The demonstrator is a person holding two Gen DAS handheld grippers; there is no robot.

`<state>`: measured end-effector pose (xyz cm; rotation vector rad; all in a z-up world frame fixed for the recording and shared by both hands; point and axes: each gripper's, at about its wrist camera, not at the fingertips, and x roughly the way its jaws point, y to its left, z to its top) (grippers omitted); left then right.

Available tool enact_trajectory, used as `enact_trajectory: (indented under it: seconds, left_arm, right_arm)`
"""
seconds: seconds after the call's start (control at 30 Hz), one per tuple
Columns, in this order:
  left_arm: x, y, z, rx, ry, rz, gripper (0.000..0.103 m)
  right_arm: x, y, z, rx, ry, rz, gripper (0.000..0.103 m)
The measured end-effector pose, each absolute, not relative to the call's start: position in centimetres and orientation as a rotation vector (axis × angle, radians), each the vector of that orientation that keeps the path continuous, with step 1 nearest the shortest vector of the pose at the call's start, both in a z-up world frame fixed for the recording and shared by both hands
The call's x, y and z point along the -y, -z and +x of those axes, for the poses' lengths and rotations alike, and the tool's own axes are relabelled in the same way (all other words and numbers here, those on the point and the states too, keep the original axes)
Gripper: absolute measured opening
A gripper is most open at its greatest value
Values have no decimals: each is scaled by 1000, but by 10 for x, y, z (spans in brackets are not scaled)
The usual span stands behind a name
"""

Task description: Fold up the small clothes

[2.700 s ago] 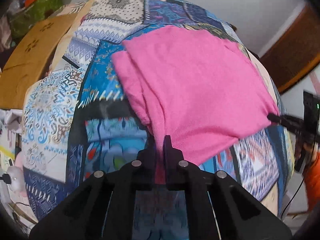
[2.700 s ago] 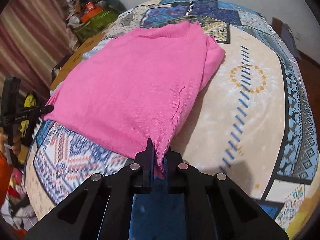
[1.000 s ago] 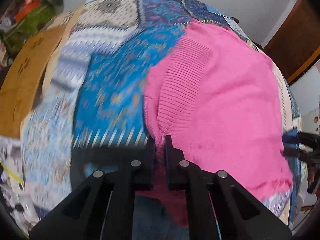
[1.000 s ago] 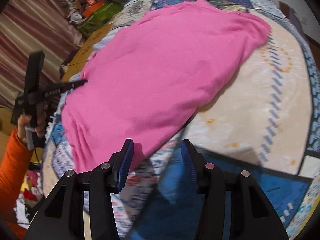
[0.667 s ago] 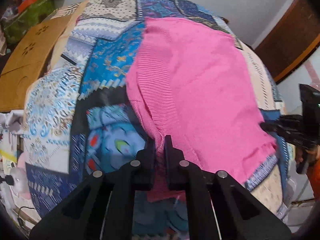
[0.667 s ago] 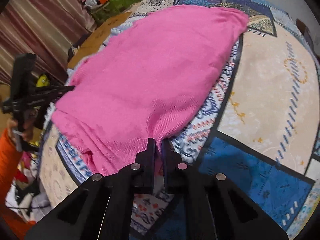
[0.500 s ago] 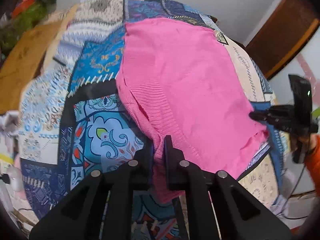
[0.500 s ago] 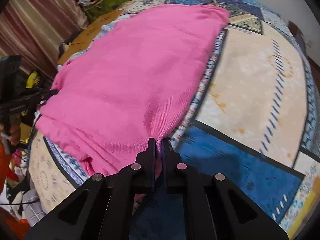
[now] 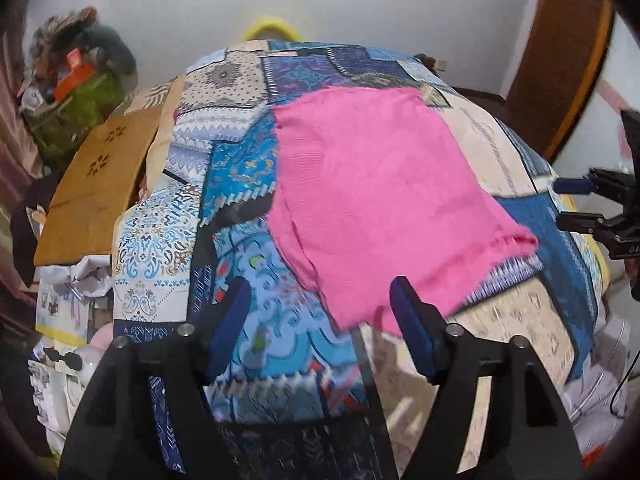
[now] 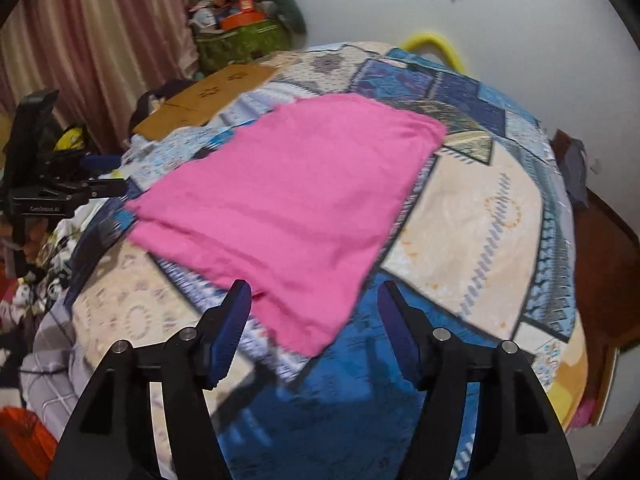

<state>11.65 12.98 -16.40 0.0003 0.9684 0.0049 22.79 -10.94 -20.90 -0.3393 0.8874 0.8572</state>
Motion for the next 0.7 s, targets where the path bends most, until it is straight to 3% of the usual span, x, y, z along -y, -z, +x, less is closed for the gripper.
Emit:
enact_trajectory:
  seconds: [0.47, 0.53, 0.57, 0.6, 0.63, 0.67, 0.7]
  left_arm:
    - [-80, 204, 129, -1000, 95, 170, 72]
    - [-80, 205, 136, -998, 118, 155, 59]
    - [-80, 206, 140, -1007, 124, 148, 48]
    - [-80, 205, 144, -1010, 126, 141, 33]
    - [-80, 204, 146, -1010, 122, 144, 24]
    - [-79, 204, 150, -1017, 108, 160, 14]
    - [-78, 204, 152, -1019, 106, 163, 13]
  right_arm:
    - [85, 261, 228, -977, -889, -380, 61]
    - [85, 263, 232, -989, -901, -353, 49]
    - [85, 263, 234, -998, -902, -341, 46]
    - [85, 263, 237, -1001, -901, -332, 37]
    - [84, 263, 238, -1003, -903, -323, 26]
    - [84, 263, 239, -1008, -902, -318, 20]
    - [84, 263, 241, -1013, -901, -315, 10]
